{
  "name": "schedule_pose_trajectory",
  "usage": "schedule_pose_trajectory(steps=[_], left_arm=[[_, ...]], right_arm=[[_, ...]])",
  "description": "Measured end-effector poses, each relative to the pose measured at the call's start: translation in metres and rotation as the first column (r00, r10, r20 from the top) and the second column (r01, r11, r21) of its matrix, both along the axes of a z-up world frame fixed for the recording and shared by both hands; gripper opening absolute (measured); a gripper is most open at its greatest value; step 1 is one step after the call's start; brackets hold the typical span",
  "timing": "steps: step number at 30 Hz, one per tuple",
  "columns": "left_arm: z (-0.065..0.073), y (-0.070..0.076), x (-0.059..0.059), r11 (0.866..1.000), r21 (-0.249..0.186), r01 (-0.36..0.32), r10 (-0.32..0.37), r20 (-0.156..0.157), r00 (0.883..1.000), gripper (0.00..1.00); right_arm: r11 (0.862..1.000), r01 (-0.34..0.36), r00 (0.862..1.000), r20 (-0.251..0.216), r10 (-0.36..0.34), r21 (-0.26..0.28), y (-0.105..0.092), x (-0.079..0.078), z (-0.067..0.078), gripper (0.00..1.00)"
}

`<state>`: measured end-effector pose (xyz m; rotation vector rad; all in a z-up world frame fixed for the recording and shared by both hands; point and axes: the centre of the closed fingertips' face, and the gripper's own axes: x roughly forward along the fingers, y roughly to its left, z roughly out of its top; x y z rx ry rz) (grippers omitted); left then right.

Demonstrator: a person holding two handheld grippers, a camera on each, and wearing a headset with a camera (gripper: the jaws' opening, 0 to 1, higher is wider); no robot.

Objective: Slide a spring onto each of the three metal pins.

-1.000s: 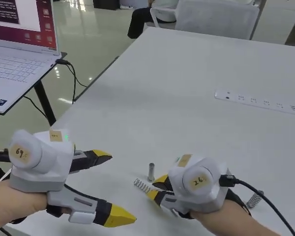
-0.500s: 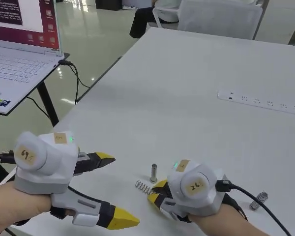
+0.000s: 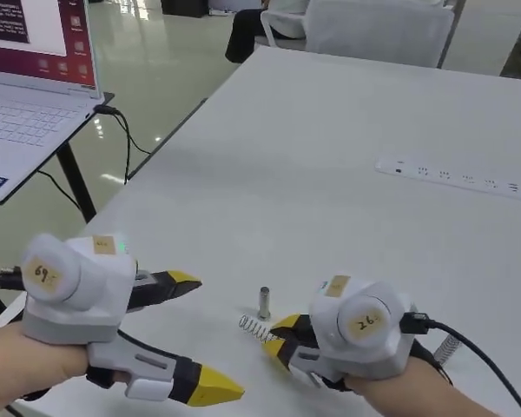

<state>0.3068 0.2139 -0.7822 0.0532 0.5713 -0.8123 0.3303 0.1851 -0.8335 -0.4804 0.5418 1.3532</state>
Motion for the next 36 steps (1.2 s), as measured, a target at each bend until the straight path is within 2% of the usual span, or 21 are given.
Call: schedule_pose_trajectory(steps=[12, 19, 25, 31, 36], left_arm=[[0.0, -0.014, -0.002, 0.999, -0.012, 0.035, -0.035, -0.011, 0.999, 0.85], [0.0, -0.024, -0.006, 0.997, -0.033, 0.067, -0.068, -0.028, 0.997, 0.77], [-0.001, -0.041, -0.008, 0.992, -0.04, 0.116, -0.117, -0.031, 0.993, 0.73], [-0.003, -0.062, -0.008, 0.98, -0.046, 0.192, -0.193, -0.029, 0.981, 0.65], [0.001, -0.076, -0.001, 0.973, -0.07, 0.219, -0.219, -0.001, 0.976, 0.55]], right_arm=[[1.0, -0.025, 0.999, 0.033, 0.024, 0.007, -0.034, -0.003, 0.022, 0.07], [0.994, -0.107, 0.991, 0.078, 0.107, -0.008, -0.048, -0.012, 0.028, 0.07], [0.986, -0.162, 0.981, 0.101, 0.164, -0.028, -0.062, -0.018, 0.031, 0.07], [0.983, -0.181, 0.977, 0.111, 0.183, -0.035, -0.074, -0.019, 0.034, 0.07], [0.98, -0.194, 0.974, 0.114, 0.196, -0.034, -0.082, -0.021, 0.036, 0.07]])
